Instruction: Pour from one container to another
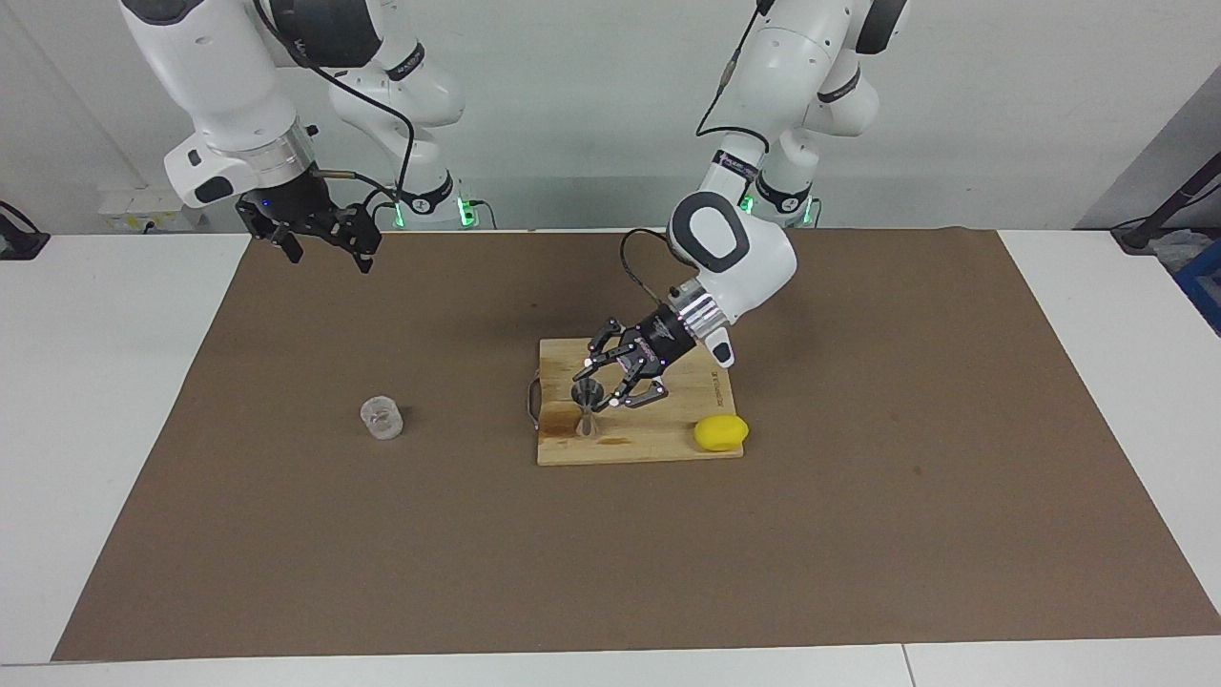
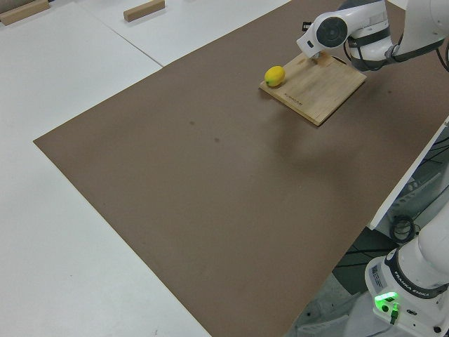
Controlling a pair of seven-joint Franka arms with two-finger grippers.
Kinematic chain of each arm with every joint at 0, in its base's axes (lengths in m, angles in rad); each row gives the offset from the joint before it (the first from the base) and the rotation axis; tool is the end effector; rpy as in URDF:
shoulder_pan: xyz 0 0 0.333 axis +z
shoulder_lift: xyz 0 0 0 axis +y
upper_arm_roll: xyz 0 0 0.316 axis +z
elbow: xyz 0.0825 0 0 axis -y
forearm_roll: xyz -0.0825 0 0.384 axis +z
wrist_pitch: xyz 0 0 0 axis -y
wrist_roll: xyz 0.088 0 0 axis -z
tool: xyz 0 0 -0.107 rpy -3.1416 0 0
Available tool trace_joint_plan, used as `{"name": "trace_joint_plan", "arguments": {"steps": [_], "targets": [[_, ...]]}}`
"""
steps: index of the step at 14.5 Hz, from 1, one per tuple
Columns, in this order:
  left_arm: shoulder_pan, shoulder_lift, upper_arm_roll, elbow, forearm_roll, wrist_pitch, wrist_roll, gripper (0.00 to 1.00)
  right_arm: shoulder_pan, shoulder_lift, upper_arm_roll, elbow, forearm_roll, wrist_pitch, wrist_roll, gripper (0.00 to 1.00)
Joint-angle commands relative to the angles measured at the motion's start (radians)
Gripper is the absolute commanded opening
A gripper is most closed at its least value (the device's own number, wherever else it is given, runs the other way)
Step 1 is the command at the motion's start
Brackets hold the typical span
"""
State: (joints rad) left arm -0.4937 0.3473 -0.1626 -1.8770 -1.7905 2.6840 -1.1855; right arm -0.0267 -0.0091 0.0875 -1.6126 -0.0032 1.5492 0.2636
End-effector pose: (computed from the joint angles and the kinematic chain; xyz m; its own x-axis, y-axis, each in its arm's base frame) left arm 0.5323 -0.3621 0.3476 -0.3190 0.3392 -0.8850 0.8840 0.4433 -0.1487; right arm 0.5472 0.0332 0.6080 0.9781 -0.2016 -0.0514 -0.2009 -0.9794 0.0180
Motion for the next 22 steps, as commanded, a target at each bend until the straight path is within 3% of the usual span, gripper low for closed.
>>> {"name": "trace_joint_plan", "arguments": {"steps": [1,6,10,11,13,14,15,19,22], "targets": [[-0.020,0.007,0.012,0.009,-0.003,0.020,0.009,0.00,-0.016,-0.019,0.009,-0.036,0.000,0.049,0.024,0.96],[-0.029,0.013,0.015,0.001,-0.001,0.026,0.009,0.00,-0.025,0.014,0.008,-0.043,0.011,0.113,0.224,0.93],[-0.040,0.018,0.017,-0.001,-0.001,0.040,0.006,0.00,-0.107,0.063,0.008,-0.046,0.144,0.173,0.360,0.93],[-0.040,0.018,0.018,-0.001,-0.001,0.040,0.006,0.11,-0.114,0.070,0.008,-0.049,0.147,0.196,0.393,0.93],[-0.040,0.018,0.018,-0.001,-0.001,0.042,0.006,0.43,-0.117,0.115,0.009,-0.050,0.155,0.216,0.494,0.92],[-0.039,0.018,0.018,-0.001,0.000,0.042,0.006,0.81,-0.120,0.142,0.008,-0.050,0.182,0.226,0.535,0.92],[-0.040,0.018,0.018,-0.001,0.000,0.042,0.006,1.00,-0.124,0.176,0.008,-0.047,0.224,0.236,0.572,0.92],[-0.028,0.010,0.021,0.001,0.034,0.036,0.004,1.00,-0.145,0.277,0.008,-0.046,0.288,0.327,0.696,0.92],[-0.017,-0.051,0.021,-0.007,0.075,0.028,-0.002,1.00,-0.172,0.337,0.008,-0.047,0.337,0.351,0.707,0.92]]}}
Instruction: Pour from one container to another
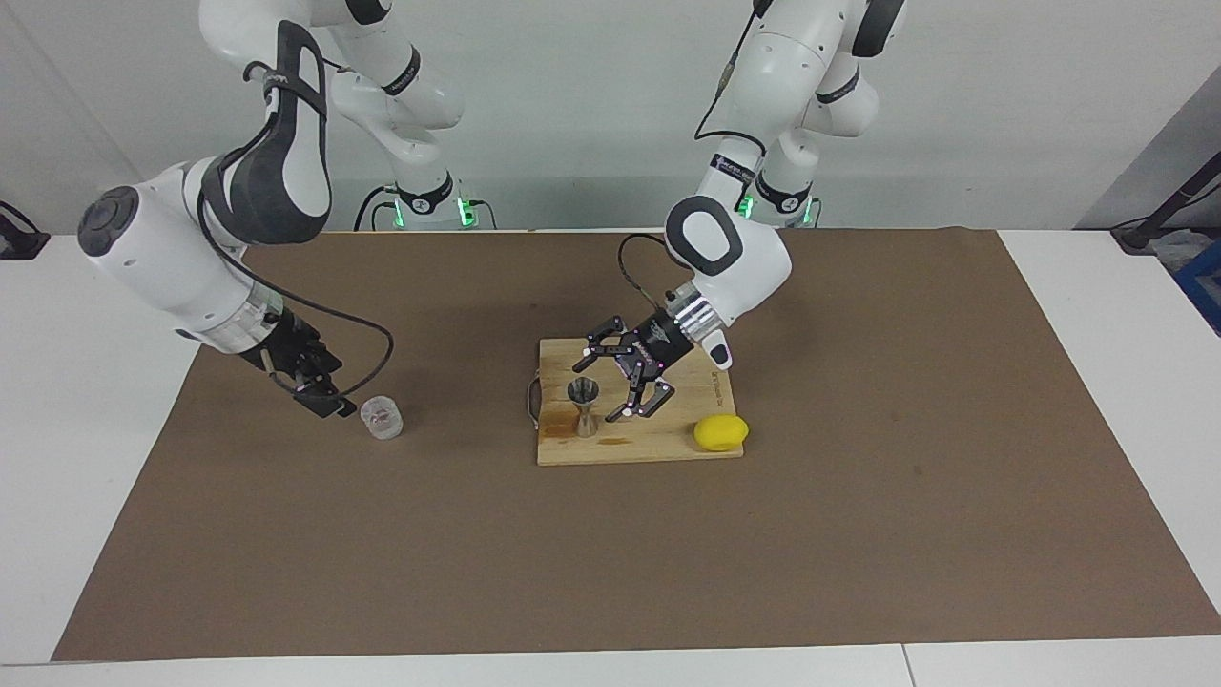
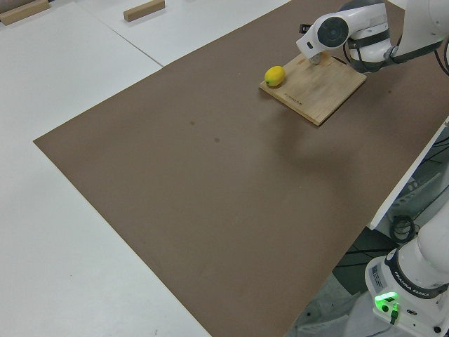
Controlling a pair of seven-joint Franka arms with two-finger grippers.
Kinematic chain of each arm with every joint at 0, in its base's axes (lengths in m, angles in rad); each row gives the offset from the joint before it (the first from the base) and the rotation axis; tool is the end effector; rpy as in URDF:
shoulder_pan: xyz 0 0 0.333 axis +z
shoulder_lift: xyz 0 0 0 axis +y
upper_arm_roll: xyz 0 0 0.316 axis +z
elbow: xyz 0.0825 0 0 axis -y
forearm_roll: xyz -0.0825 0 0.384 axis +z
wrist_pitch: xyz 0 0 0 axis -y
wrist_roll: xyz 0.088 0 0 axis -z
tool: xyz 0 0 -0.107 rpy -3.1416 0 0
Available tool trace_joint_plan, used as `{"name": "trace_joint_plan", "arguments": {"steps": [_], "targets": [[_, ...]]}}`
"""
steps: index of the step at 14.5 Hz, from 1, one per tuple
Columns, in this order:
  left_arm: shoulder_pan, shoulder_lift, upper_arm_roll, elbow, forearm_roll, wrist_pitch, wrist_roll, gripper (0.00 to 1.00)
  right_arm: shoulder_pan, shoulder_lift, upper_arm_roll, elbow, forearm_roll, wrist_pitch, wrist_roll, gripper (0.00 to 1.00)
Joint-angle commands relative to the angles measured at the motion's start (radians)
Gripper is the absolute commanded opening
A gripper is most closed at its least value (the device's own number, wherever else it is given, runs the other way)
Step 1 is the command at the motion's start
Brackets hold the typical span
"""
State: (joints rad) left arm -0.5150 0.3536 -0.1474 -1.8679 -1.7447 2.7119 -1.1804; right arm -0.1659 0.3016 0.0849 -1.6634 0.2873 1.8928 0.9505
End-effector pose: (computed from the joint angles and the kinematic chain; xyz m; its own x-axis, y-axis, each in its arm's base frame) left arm 0.5340 -0.3638 0.3484 -0.2814 0.3871 -0.8780 0.8950 0.4359 -0.0947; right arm 0.6393 -0.0358 0.4298 0.4169 -0.8641 -0.2822 -0.9084 -0.4067 -0.0967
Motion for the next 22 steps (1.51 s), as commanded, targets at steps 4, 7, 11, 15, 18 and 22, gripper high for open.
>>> {"name": "trace_joint_plan", "arguments": {"steps": [4,7,11,15,18,22], "targets": [[0.090,-0.139,0.006,-0.059,0.192,-0.099,-0.016,1.00,-0.059,0.079,0.012,0.007,0.072,-0.035,0.021,0.92],[0.165,-0.165,0.006,-0.051,0.413,-0.164,-0.015,1.00,-0.092,0.128,0.012,0.007,0.115,-0.047,0.019,0.92],[0.255,-0.202,0.008,-0.045,0.706,-0.188,-0.013,1.00,-0.122,0.194,0.012,0.021,0.139,-0.057,-0.013,0.92],[0.357,-0.217,0.009,-0.022,1.081,-0.289,-0.016,1.00,-0.124,0.237,0.012,0.007,0.168,-0.047,-0.074,0.92],[0.383,-0.223,0.011,0.013,1.411,-0.412,-0.013,1.00,-0.122,0.229,0.012,-0.039,0.182,-0.017,-0.079,0.92],[0.437,-0.235,0.011,0.036,1.656,-0.501,0.063,1.00,-0.119,0.221,0.015,-0.071,0.216,0.019,-0.087,0.92]]}}
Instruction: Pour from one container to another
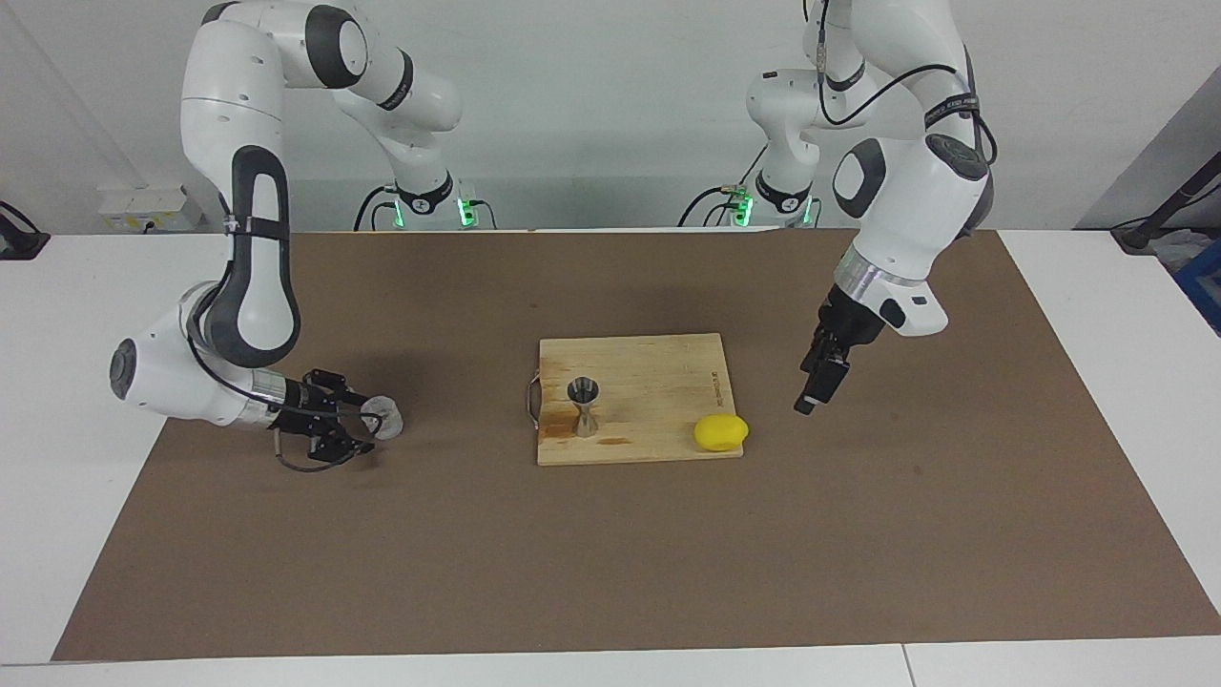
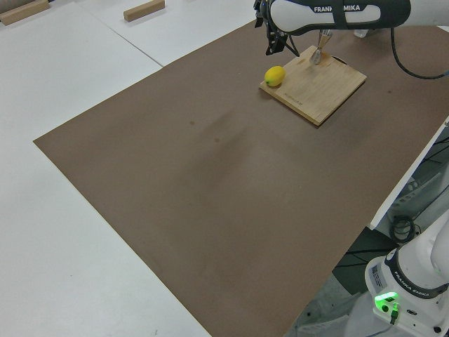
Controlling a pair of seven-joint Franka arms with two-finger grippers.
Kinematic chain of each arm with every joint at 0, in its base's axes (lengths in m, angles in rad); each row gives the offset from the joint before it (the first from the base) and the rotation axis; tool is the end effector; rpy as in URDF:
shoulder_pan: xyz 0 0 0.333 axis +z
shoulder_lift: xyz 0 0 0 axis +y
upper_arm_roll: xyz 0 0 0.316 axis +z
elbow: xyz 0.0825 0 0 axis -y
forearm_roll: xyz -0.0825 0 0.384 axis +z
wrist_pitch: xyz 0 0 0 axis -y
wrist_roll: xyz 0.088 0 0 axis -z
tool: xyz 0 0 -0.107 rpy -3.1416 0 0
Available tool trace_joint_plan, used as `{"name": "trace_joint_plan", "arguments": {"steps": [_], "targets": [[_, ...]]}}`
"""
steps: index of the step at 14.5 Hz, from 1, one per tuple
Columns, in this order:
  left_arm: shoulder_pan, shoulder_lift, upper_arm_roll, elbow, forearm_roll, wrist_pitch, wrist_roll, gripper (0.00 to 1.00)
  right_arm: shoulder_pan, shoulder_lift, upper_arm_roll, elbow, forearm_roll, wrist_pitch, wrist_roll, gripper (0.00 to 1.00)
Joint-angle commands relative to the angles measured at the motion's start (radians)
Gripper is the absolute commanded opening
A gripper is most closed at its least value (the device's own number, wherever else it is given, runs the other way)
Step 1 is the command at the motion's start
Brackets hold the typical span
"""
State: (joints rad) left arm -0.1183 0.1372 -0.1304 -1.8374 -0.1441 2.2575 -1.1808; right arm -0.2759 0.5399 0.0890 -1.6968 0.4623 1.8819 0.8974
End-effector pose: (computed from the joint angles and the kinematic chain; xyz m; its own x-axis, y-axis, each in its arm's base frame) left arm 0.6055 -0.1542 0.4826 0.5350 0.8441 -0.0348 0.8090 -0.5000 0.3090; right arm 0.6311 -0.0904 0.2673 0.2000 -0.8167 -0.5413 -0.9618 -0.2689 0.0503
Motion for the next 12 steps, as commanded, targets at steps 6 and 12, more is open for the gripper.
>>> {"name": "trace_joint_plan", "arguments": {"steps": [6,12], "targets": [[0.158,-0.077,-0.006,0.010,0.055,-0.200,0.644,1.00,-0.017,-0.049,0.009,-0.116,0.151,0.028,-0.086,0.92],[0.161,-0.151,-0.001,0.032,0.162,-0.409,1.033,1.00,-0.020,-0.051,0.009,-0.107,0.185,0.010,-0.121,0.00]]}}
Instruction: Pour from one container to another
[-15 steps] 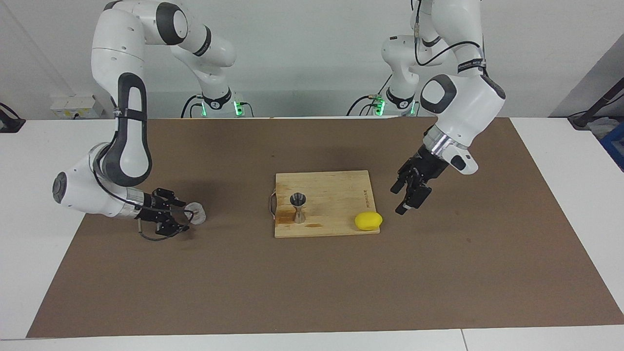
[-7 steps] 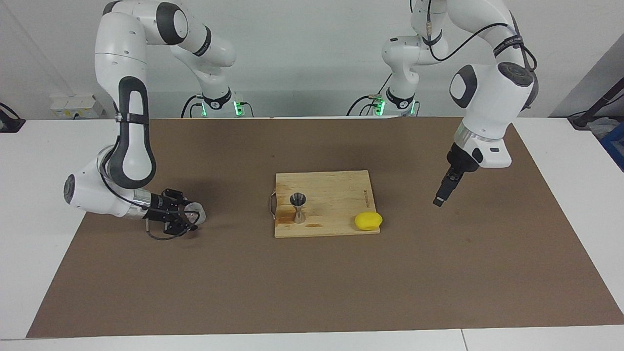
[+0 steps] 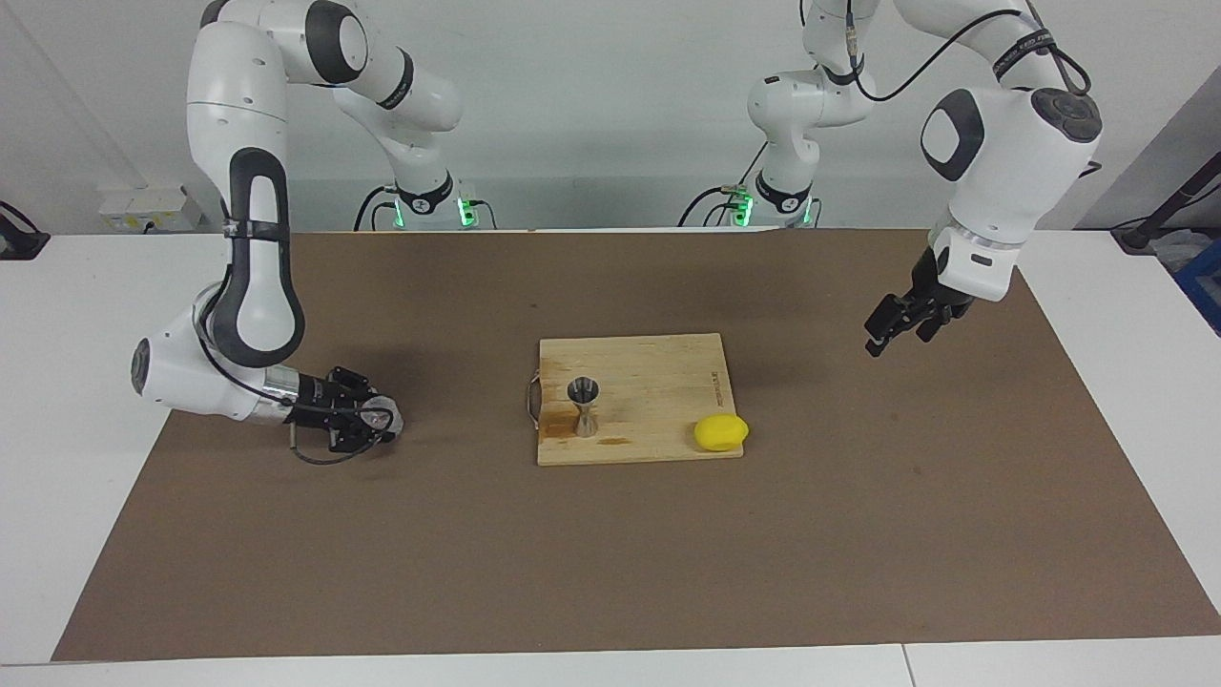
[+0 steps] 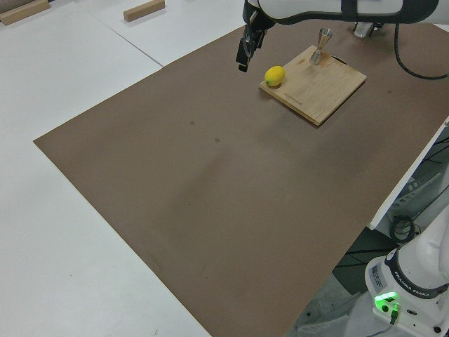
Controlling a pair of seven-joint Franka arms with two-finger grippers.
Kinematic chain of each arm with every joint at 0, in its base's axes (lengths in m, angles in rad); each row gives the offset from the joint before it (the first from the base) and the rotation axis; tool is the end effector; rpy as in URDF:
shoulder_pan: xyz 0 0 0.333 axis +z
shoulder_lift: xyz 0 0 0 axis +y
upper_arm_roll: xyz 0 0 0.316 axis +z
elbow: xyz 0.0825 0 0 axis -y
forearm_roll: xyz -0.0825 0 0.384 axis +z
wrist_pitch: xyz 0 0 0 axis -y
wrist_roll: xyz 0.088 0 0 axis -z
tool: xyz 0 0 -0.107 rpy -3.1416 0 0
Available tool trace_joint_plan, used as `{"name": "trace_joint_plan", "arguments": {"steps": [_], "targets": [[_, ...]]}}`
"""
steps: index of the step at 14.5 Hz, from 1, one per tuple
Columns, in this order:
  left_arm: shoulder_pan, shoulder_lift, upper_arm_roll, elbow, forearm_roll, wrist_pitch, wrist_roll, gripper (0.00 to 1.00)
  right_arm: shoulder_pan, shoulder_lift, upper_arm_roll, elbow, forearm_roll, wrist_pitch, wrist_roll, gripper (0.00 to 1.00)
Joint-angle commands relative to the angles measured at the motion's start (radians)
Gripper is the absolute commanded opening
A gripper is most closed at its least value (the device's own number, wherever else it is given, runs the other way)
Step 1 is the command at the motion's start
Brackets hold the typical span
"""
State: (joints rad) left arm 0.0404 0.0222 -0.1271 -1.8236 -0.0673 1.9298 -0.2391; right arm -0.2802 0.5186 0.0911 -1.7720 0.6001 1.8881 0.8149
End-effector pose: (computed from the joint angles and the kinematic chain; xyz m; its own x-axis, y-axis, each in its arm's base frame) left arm 0.5756 -0.0542 0.5232 0.9824 0.1750 0.0649 0.1693 -0.9819 0.0853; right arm 0.6158 -0.0791 0.2554 0.1914 -0.7466 -0.6371 -0.9682 -0.2501 0.0022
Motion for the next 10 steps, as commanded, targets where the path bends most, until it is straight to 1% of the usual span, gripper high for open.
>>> {"name": "trace_joint_plan", "arguments": {"steps": [1,3,5,7,9,10], "targets": [[-0.004,-0.036,-0.006,0.045,0.121,-0.148,0.118,1.00,-0.016,-0.031,0.007,-0.030,0.049,0.002,-0.037,0.00],[-0.007,-0.035,-0.009,0.130,0.121,-0.265,0.126,1.00,-0.005,-0.054,0.007,-0.030,0.049,0.003,-0.031,0.00],[-0.023,-0.025,0.004,0.193,0.116,-0.342,0.129,1.00,0.003,-0.083,0.015,-0.027,0.049,0.002,0.018,0.00],[-0.049,-0.039,0.033,0.185,0.115,-0.368,0.142,1.00,0.056,-0.112,0.016,-0.014,0.049,0.012,0.126,0.00],[-0.065,-0.068,0.038,0.158,0.112,-0.365,0.159,1.00,0.117,-0.132,0.016,0.003,0.047,0.028,0.244,0.00],[-0.063,-0.068,0.041,0.156,0.095,-0.359,0.158,1.00,0.146,-0.137,0.016,0.020,0.047,0.045,0.303,0.00]]}}
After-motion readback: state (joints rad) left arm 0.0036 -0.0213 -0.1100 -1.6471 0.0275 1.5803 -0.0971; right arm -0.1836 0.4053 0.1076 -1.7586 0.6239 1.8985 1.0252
